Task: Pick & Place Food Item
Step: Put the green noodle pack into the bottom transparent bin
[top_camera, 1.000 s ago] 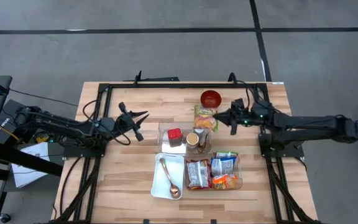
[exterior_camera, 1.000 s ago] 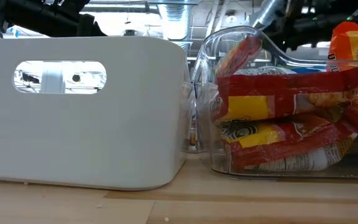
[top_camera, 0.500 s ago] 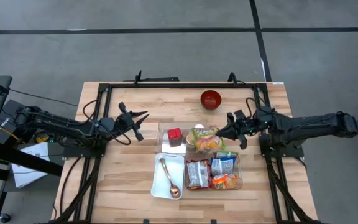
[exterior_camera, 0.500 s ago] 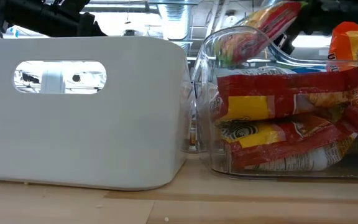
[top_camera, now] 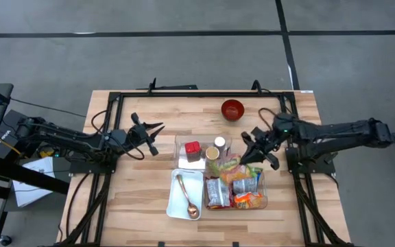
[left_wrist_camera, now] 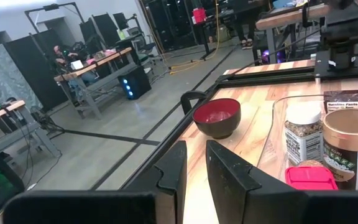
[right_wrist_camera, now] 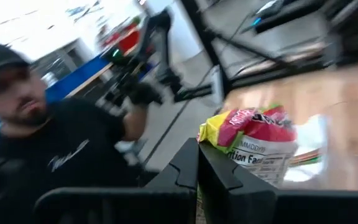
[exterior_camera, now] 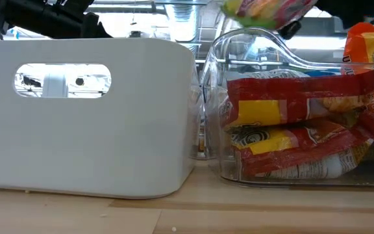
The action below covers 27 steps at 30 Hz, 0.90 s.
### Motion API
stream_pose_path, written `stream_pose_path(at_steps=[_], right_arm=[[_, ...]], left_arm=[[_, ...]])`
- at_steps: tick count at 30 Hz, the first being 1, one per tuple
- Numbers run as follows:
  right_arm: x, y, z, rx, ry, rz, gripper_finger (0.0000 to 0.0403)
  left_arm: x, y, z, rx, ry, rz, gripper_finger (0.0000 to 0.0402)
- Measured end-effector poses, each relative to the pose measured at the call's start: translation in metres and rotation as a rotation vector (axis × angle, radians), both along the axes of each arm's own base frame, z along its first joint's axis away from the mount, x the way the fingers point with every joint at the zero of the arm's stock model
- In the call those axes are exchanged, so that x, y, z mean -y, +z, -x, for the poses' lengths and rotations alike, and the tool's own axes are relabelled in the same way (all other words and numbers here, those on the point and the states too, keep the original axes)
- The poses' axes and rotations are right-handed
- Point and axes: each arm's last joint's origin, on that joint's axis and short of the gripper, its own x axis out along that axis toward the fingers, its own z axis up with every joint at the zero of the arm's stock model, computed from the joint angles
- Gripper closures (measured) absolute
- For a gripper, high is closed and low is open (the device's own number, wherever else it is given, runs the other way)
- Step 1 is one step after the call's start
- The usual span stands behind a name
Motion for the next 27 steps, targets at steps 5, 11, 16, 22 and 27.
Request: stream_pose_path(at_steps=[5, 11, 16, 22, 27], right_arm=[[-0.003, 0.003, -0.024, -0.052, 0.177, -0.008, 0.0403], [-0.004, 0.008, -0.051, -0.131, 0.348, 0.019, 0.0403], [-0.007, 0.015, -0.071, -0.145, 0.47, 0.034, 0.0403], [-0.007, 0.007, -0.09, -0.198, 0.569, 0.021, 0.0403], [-0.009, -0.002, -0.103, -0.193, 0.647, -0.007, 0.0403]], left_arm=[[0.0, 0.0, 0.0, 0.0, 0.0, 0.0, 0.0348], [0.0, 0.0, 0.0, 0.011, 0.002, 0.015, 0.0348], [0.0, 0.0, 0.0, 0.009, -0.002, 0.015, 0.0348], [0.0, 0.0, 0.0, 0.007, -0.007, 0.016, 0.0348], [0.0, -0.001, 0.0, 0.006, -0.007, 0.016, 0.0348]])
